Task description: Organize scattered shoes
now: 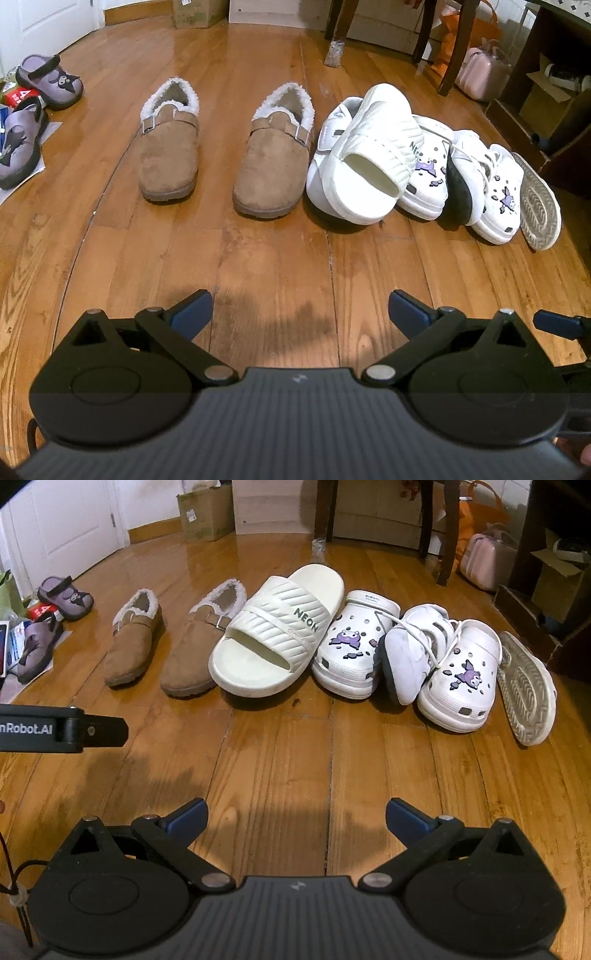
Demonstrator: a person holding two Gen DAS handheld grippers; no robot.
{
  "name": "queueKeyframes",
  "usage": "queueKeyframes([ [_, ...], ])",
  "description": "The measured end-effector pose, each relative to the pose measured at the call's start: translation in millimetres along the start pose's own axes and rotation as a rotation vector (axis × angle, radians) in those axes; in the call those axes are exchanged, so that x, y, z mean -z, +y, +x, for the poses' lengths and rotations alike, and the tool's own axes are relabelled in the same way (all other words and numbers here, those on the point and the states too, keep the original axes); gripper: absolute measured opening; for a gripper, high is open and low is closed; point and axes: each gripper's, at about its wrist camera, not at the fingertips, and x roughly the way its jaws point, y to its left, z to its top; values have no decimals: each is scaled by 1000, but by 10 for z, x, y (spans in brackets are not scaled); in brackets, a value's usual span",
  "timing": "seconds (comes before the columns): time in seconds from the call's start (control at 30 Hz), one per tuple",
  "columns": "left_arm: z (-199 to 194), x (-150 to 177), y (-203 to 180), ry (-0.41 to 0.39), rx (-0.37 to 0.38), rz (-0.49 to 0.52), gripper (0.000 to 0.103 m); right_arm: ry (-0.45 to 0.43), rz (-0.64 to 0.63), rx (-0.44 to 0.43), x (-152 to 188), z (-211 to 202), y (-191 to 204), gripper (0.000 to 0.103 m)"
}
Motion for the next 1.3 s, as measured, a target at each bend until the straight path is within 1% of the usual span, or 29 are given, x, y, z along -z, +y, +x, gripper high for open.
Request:
queueKeyframes([
  [0.17,6,24,93,-6,25,-2,103,-9,0,28,-41,2,-30,103],
  [0.27,-15,60,170,-19,9,23,103,-14,14,51,-85,1,-93,103],
  [0.33,-57,13,2,-33,-6,37,103,-40,15,96,-95,-27,-196,103],
  [0.43,-34,37,-38,-21,12,34,103,-60,28,155,-100,-44,-296,103],
  [0.47,-21,29,-47,-22,15,30,103,-62,38,158,-106,-44,-334,103],
  [0.57,5,32,-72,-24,31,16,103,-107,59,178,-120,-91,-460,103],
  [0.63,32,51,-89,-32,45,-1,103,-172,46,215,-145,-173,-522,103],
  [0.7,58,67,-111,-52,51,-8,103,-163,37,235,-133,-185,-560,103],
  [0.77,85,77,-111,-55,36,-8,103,-125,29,236,-120,-156,-574,103],
  [0.87,127,92,-110,-60,13,-8,103,-99,20,228,-96,-171,-600,103],
  [0.9,147,88,-92,-61,-3,-10,103,-84,19,219,-83,-164,-601,103],
  [0.97,202,59,-8,-63,-61,-22,103,-58,17,199,-55,-153,-606,103],
  [1.03,270,-28,204,-78,-120,-78,103,-54,18,173,-20,-153,-624,103],
  [1.1,312,-112,395,-90,-139,-150,103,-56,25,137,5,-150,-635,103],
  [1.13,327,-162,503,-94,-159,-187,103,-60,27,127,10,-145,-634,103],
  [1.17,357,-232,653,-92,-193,-231,103,-64,27,117,9,-139,-632,103],
  [1.23,395,-334,819,-82,-237,-258,103,-78,9,98,-42,-117,-601,103],
  [1.3,469,-502,947,-75,-266,-248,103,-93,-13,81,-103,-94,-565,103],
])
